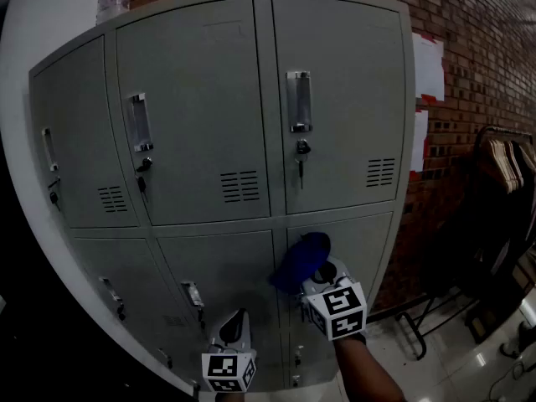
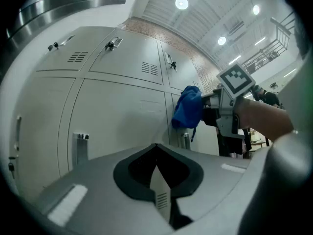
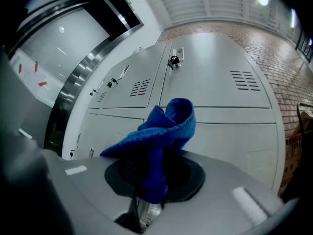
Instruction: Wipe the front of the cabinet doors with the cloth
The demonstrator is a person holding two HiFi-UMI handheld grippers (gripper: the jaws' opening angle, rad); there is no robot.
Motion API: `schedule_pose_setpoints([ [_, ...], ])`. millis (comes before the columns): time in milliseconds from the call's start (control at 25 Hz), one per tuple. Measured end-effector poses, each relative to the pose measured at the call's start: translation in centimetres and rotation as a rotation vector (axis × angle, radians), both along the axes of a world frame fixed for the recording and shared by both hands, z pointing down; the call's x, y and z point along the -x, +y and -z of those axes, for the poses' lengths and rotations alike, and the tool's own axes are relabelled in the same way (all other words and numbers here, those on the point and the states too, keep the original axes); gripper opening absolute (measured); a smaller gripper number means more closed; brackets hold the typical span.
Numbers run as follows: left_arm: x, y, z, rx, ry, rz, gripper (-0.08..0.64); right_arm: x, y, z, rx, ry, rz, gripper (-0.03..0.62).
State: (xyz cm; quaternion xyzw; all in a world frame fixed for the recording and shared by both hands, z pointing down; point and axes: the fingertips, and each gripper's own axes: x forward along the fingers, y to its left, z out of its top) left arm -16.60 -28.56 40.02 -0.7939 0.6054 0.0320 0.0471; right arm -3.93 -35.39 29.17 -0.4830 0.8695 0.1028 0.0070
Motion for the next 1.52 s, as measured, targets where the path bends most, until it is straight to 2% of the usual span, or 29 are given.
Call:
schedule_pose_setpoints([
  [240,1.9,-0.8,3.2,-0.046,0.011,0.040,0.017,0.7,-1.2,-0.1,0.015,0.005,-0.002,0.077],
  [640,2.0,-1.0,2.3,-0.011,0.002,0.053,0.017,0.0,-1.3,0.2,0.011,0.022,0.007,0.077],
  [1520,-2.3,-0.1,1.5,0.000,-0.004,0.011,0.017,-15.1,-3.7,-2.5,0.054,0.039,-0.190,0.077],
])
